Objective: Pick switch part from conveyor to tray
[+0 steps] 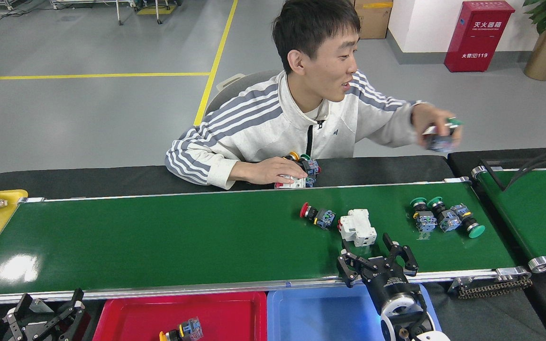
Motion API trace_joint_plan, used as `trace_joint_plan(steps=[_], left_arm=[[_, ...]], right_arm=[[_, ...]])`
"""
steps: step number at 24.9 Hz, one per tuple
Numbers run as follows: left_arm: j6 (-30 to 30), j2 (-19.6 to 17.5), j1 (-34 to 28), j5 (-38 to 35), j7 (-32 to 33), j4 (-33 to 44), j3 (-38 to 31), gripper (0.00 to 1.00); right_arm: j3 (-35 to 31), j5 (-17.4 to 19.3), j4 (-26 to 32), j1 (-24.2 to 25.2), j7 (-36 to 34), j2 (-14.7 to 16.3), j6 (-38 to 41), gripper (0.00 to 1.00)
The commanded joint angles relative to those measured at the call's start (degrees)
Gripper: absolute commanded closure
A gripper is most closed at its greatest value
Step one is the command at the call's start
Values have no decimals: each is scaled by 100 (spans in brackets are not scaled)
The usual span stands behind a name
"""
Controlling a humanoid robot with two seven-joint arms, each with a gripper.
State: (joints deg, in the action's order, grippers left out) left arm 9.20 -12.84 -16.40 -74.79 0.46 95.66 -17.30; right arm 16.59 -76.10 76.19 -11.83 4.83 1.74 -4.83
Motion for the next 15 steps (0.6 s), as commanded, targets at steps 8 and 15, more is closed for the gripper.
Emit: trace_joint_plan(steps=[8, 15], left_arm=[[12, -87, 49, 0, -20, 49, -10, 0], [12, -87, 58, 9, -37, 58, -10, 0]], right_arm=[[142, -19, -930, -839, 1, -482, 263, 4], [134, -11, -1097, -918, 1, -385, 799, 74]])
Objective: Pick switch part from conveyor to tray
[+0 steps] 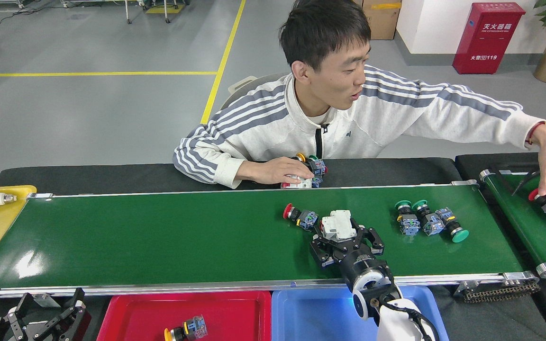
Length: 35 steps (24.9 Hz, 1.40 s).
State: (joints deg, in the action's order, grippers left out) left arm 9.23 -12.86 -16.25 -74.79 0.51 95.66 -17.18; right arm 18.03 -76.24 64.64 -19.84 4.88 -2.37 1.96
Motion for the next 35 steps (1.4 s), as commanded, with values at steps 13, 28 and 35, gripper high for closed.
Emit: trace_joint_plan(steps=[13, 28, 35], left_arm=[[53, -67, -36, 9, -68, 375, -14, 0], [-738, 759, 2064, -1160, 1083, -21, 2588, 0], [-817, 1172, 2820, -1327, 1153, -1321, 2869, 0]], right_arm=[[-1144, 1164, 2853, 2617, -655, 1837, 4304, 77], [-1029, 1049, 2817, 2687, -629, 1151, -521, 3], [-695, 804, 2677, 2125, -567, 1090, -627, 3]])
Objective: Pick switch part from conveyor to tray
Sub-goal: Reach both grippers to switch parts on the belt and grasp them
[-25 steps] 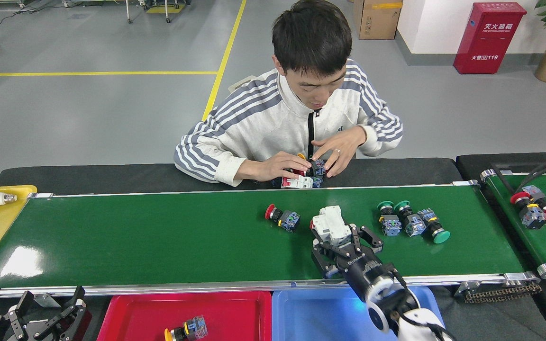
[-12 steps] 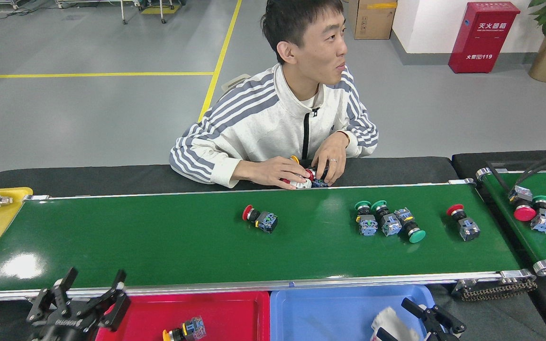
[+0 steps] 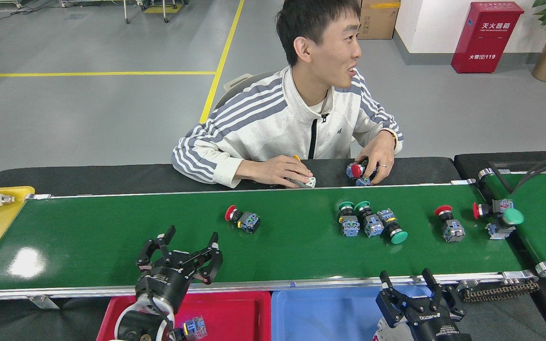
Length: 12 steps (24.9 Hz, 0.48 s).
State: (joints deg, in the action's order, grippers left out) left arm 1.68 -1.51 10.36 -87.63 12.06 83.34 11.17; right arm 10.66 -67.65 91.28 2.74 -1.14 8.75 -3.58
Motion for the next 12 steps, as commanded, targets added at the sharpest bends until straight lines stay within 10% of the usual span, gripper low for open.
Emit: trace_joint_plan(steps=[1, 12], left_arm=[[-89, 107, 300, -52, -1, -257, 96, 0], [-115, 292, 1012, -44, -10, -1338, 114, 0]], right_arm=[[94, -108, -110, -274, 88, -67, -81, 2], [595, -160, -1253, -1338, 431, -234, -20, 2]])
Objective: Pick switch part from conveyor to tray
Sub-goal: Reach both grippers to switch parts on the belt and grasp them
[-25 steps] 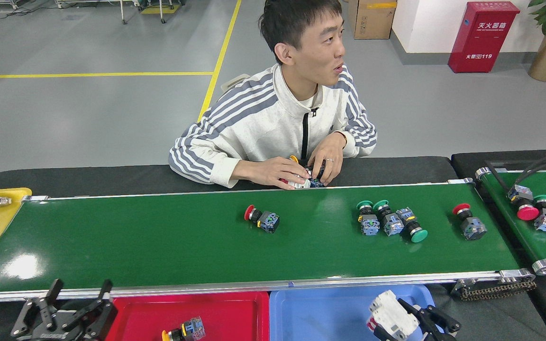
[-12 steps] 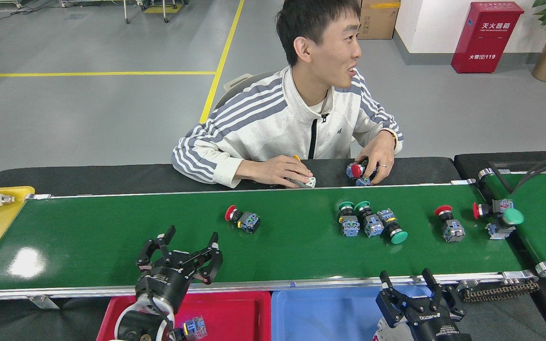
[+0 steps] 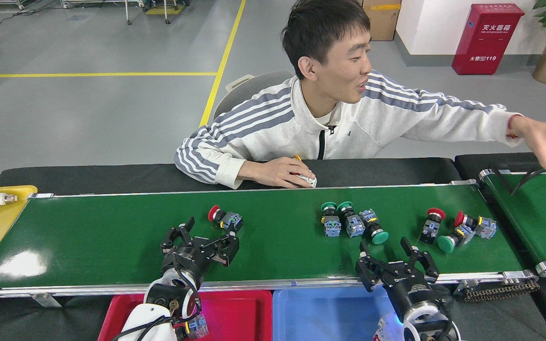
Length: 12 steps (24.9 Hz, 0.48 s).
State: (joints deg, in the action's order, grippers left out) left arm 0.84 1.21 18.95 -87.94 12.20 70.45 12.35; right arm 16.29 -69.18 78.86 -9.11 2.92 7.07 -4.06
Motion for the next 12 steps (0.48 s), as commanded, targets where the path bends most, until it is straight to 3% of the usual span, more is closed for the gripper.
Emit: trace_joint_plan(steps=[1, 4, 9, 12], left_arm=[[-31, 20, 197, -13, -24, -119, -5, 0], [-40, 11, 364, -13, -33, -392, -48, 0], [-303, 11, 698, -13, -59, -1033, -66, 0], [-444, 2, 821, -13, -68, -1165, -75, 6]], right_arm=[[67, -17, -46, -214, 24, -109, 28, 2], [357, -246, -319, -504, 33, -180, 10, 2], [559, -351, -749, -908, 156, -558, 19, 2], [691, -413, -1162, -1154, 191, -760, 10, 2]])
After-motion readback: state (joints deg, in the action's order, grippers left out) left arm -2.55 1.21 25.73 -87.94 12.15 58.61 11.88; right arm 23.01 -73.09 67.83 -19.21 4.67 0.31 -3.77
